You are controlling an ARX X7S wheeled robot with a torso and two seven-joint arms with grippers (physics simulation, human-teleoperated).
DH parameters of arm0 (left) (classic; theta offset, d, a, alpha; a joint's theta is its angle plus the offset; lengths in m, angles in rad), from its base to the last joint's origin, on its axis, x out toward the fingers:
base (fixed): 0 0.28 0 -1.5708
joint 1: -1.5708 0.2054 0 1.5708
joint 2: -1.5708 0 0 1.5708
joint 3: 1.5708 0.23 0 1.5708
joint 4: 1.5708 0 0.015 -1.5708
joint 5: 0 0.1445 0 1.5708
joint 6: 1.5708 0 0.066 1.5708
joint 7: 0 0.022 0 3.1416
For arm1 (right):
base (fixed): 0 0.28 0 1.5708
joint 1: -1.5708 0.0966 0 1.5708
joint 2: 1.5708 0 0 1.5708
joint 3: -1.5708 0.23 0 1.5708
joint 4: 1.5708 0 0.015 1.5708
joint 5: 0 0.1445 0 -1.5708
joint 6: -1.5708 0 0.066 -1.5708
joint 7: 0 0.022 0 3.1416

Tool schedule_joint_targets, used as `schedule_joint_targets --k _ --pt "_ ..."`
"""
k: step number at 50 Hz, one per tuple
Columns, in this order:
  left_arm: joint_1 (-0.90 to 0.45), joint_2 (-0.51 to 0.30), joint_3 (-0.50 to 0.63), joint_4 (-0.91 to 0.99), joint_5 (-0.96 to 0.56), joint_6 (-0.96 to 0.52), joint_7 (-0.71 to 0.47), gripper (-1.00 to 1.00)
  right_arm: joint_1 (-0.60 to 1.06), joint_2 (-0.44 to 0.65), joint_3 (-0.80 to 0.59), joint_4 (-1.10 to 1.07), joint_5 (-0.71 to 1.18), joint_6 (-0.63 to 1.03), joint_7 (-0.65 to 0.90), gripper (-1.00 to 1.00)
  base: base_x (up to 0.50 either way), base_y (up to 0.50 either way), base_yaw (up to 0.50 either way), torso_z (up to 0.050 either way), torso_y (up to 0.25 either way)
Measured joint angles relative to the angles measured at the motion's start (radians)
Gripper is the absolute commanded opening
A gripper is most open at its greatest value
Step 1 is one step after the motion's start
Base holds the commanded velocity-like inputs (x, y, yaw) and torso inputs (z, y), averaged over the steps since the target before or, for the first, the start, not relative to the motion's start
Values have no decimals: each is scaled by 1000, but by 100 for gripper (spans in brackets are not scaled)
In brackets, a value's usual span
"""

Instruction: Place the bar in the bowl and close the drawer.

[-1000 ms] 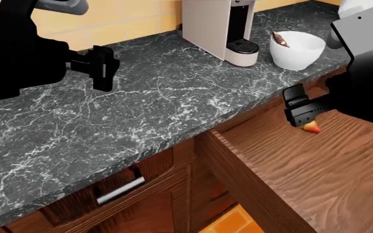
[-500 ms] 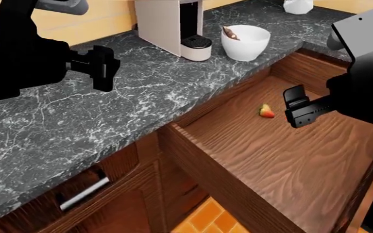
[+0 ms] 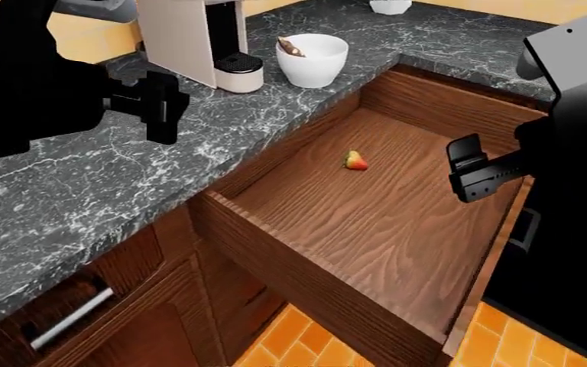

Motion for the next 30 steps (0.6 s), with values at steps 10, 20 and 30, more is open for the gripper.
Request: schedule_joint_targets --k 10,20,30 --pt "-1 -3 6 -2 0 6 5 100 -2 1 -5 0 -2 -5 -4 100 -51 68 -500 0 0" --pt "-2 -8 9 -1 -7 9 2 100 -1 2 -9 -1 -2 -10 -5 100 -48 72 -500 0 0" --pt "-4 -12 12 1 -18 11 -4 100 3 3 -13 1 5 -15 2 100 -47 79 -428 0 0"
